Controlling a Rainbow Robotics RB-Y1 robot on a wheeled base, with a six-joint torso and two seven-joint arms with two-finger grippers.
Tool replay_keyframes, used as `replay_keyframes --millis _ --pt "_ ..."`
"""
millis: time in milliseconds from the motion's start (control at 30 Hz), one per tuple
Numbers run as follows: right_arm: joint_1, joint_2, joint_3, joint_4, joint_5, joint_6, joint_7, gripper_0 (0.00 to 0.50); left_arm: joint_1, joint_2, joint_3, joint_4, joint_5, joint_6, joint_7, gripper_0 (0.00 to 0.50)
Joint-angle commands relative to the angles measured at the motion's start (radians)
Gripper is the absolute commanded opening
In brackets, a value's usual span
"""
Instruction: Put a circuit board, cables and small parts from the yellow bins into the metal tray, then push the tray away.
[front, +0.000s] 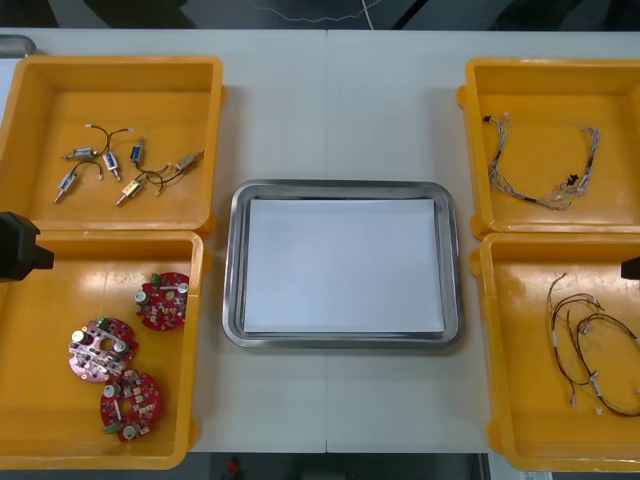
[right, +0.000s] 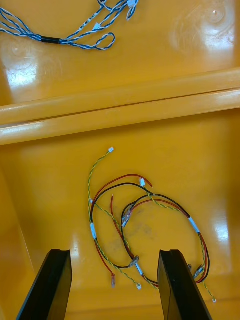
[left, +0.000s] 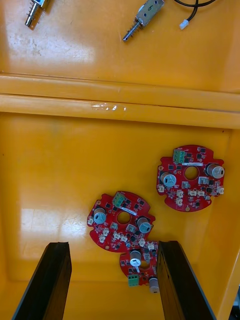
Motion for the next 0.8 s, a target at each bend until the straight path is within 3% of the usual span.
replay_keyframes --millis 33,433,800 --pt "0.015 -0.037 -0.023 -0.007 -0.003 0.002 -0.037 0.5 0.013 0.041 0.029 -0.028 0.007 0.006 -0.051 0.5" --pt "0.008 -0.029 -0.032 -0.015 -0.008 0.002 -0.036 0.5 0.041 0.01 -0.004 -0.001 -0.01 0.006 -0.054 0.5" --pt "0.109 -0.04 -0.043 -0.047 -0.013 0.002 -0.004 0.5 0.041 0.012 -0.008 0.036 0.005 0.006 -0.113 0.5"
